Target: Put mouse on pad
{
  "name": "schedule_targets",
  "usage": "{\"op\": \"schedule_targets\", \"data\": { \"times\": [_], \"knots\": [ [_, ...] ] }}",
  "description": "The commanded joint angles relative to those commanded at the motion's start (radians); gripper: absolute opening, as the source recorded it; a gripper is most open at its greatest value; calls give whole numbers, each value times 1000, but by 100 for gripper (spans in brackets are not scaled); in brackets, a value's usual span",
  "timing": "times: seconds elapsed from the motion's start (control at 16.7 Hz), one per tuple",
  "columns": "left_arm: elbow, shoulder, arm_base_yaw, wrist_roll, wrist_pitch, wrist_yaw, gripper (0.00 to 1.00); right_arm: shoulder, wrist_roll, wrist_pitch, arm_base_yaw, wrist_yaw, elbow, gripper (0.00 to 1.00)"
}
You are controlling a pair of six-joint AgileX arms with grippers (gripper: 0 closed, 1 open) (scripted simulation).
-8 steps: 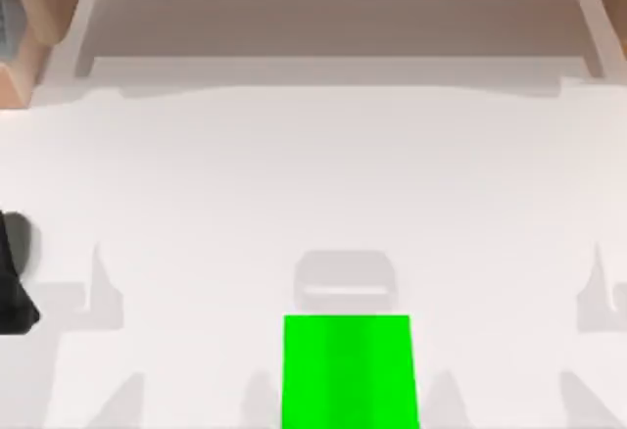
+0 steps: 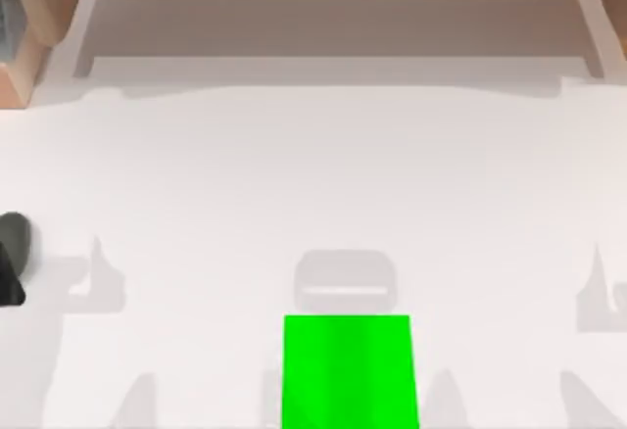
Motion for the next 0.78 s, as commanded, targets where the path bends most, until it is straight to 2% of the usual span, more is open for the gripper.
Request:
{"op": "schedule_targets", "data": {
  "times": [0.78],
  "knots": [
    [916,1288,63,-5,-730,8,100,0,0,0,0,0,0,100]
  ]
}}
